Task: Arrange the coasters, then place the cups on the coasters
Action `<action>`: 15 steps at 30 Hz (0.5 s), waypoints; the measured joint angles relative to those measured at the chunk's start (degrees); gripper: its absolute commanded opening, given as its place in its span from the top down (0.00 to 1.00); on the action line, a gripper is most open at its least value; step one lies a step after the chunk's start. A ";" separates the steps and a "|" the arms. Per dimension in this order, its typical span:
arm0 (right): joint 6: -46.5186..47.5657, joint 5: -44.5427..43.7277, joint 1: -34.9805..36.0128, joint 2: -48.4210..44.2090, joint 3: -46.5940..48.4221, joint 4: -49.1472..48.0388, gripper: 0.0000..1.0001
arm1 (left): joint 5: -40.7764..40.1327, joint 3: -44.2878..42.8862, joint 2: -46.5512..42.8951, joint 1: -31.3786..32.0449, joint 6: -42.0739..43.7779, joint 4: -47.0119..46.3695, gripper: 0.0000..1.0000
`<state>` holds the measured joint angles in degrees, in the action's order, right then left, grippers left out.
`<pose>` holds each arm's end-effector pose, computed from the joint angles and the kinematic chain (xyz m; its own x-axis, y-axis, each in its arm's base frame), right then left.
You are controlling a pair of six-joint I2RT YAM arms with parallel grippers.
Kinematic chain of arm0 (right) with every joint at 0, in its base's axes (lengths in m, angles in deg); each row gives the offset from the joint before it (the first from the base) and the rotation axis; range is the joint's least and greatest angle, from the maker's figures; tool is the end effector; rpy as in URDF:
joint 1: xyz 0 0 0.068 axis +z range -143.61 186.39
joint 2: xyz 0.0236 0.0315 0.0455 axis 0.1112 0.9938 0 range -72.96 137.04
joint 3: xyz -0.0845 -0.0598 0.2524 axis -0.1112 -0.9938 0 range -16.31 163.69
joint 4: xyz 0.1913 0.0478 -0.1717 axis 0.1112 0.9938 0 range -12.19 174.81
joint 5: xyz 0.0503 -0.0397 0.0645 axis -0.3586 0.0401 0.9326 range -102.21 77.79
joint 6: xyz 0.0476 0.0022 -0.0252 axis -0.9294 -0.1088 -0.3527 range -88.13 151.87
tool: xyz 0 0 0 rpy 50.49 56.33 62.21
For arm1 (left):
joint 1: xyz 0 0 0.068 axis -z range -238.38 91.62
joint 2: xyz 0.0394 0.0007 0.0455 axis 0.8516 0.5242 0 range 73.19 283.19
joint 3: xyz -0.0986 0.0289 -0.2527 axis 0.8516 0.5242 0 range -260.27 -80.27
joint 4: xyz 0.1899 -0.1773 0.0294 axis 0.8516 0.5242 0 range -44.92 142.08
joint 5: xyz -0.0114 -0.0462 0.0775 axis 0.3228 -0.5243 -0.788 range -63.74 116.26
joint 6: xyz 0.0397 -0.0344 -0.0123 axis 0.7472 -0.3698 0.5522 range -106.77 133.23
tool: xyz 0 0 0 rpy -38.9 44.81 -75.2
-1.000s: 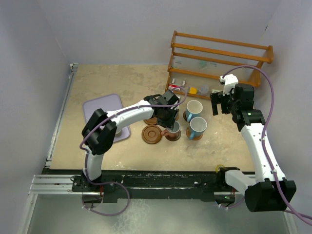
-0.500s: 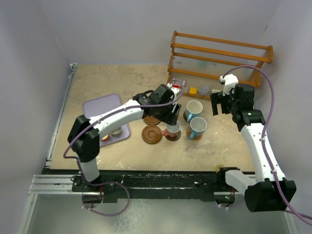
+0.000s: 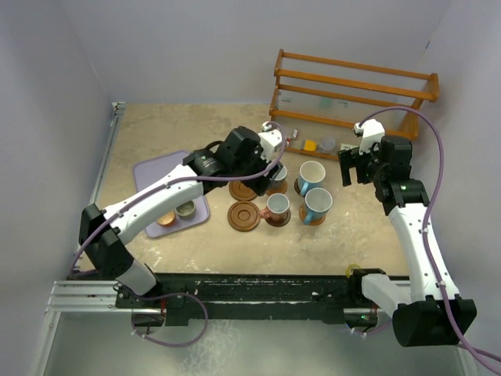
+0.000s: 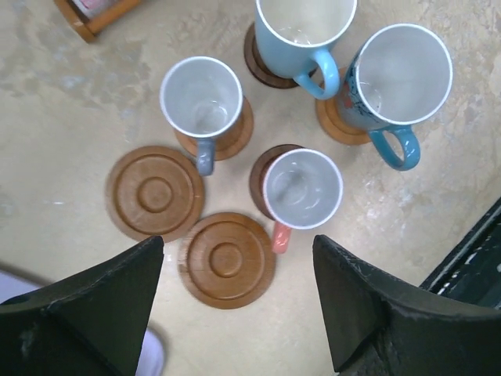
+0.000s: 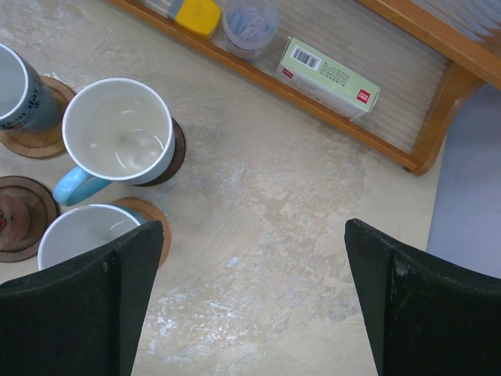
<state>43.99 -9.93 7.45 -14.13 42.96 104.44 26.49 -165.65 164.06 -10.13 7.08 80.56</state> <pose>0.2262 0.0056 0.3529 -0.4201 -0.2175 -0.8810 -0.1456 0.9744 -0.1712 0.2372 -0.2660 0.3419 -0.5142 0.4153 -0.7504 0.6971 0.7121 -0.0835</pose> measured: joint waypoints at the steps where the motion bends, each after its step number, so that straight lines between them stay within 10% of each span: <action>1: 0.09 0.35 0.00 -0.15 0.00 0.00 0.00 | -0.15 0.00 -0.79 -0.35 1.09 0.02 0.25; 15: 3.04 7.63 0.00 -0.28 2.19 3.52 0.00 | 1.95 4.09 -13.38 -11.47 14.99 4.81 0.22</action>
<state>47.03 -2.30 7.45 -14.42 45.14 107.96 28.43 -161.56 150.68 -21.61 22.07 85.37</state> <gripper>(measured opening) 0.998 0.780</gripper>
